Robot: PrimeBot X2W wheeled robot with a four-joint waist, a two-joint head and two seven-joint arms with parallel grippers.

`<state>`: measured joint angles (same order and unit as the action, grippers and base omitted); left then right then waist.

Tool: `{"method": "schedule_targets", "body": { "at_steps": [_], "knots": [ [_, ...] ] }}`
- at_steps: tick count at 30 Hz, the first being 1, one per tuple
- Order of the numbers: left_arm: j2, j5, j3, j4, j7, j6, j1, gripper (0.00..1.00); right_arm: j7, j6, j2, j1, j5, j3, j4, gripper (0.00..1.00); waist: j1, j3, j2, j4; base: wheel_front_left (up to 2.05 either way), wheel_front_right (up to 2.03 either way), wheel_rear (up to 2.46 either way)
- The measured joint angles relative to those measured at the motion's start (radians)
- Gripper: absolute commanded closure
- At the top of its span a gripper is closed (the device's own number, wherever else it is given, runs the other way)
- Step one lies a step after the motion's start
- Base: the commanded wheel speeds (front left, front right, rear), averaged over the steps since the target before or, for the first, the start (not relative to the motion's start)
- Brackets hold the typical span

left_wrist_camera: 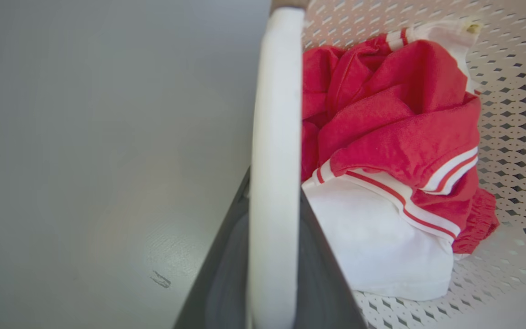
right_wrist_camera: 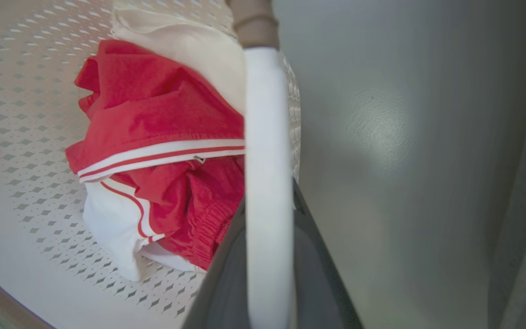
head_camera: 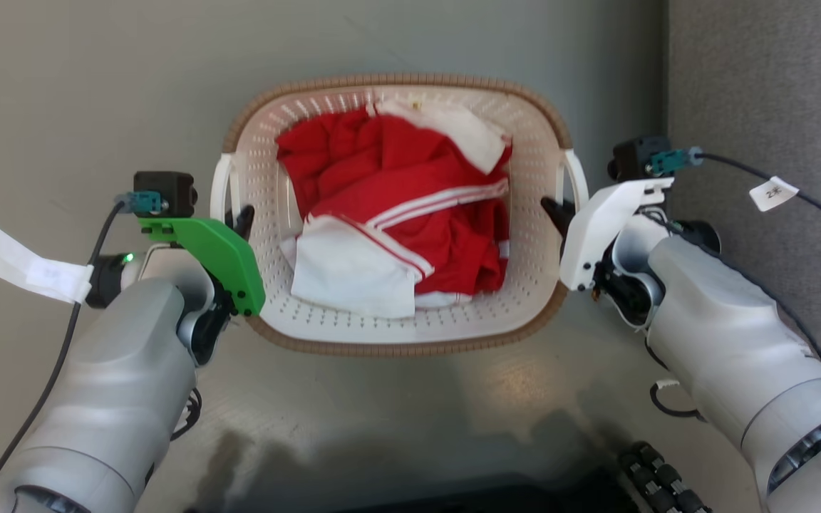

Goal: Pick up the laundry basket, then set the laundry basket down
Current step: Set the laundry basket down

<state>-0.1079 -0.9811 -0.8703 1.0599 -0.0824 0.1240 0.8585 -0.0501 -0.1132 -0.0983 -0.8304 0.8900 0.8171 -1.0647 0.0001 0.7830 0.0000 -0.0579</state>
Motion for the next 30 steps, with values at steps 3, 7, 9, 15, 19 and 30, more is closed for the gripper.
{"method": "schedule_targets", "body": {
  "at_steps": [3, 7, 9, 15, 19, 30],
  "knots": [
    [0.000, 0.002, -0.001, 0.001, -0.017, 0.000, 0.014, 1.00, 0.026, 0.000, -0.004, -0.014, 0.000, 0.001, 0.004, 1.00, 0.0000, 0.021, 0.0000, 0.001, 0.00, 0.00, 0.00],
    [0.001, 0.002, -0.005, 0.007, -0.026, 0.000, 0.020, 1.00, 0.053, 0.000, -0.004, -0.016, 0.000, 0.008, 0.002, 1.00, 0.0001, 0.047, 0.0000, 0.003, 0.00, 0.00, 0.00],
    [0.003, 0.002, -0.009, 0.014, -0.038, 0.000, 0.023, 1.00, 0.068, 0.000, -0.002, -0.016, 0.000, 0.015, -0.002, 1.00, 0.0001, 0.061, 0.0000, 0.004, 0.00, 0.00, 0.00],
    [0.012, 0.004, -0.018, 0.027, -0.057, 0.000, 0.023, 1.00, 0.094, 0.000, 0.002, -0.016, 0.000, 0.019, -0.019, 1.00, 0.0000, 0.073, 0.0000, 0.007, 0.00, 0.00, 0.00],
    [0.018, 0.004, -0.023, 0.032, -0.061, 0.000, 0.023, 1.00, 0.102, 0.000, 0.003, -0.016, 0.002, 0.021, -0.026, 1.00, 0.0000, 0.079, 0.0000, 0.009, 0.00, 0.00, 0.00],
    [0.025, 0.002, -0.036, 0.046, -0.064, 0.000, 0.028, 1.00, 0.102, -0.001, 0.007, -0.017, 0.019, 0.028, -0.045, 1.00, 0.0000, 0.093, 0.0000, 0.012, 0.00, 0.00, 0.00]
  ]
}}
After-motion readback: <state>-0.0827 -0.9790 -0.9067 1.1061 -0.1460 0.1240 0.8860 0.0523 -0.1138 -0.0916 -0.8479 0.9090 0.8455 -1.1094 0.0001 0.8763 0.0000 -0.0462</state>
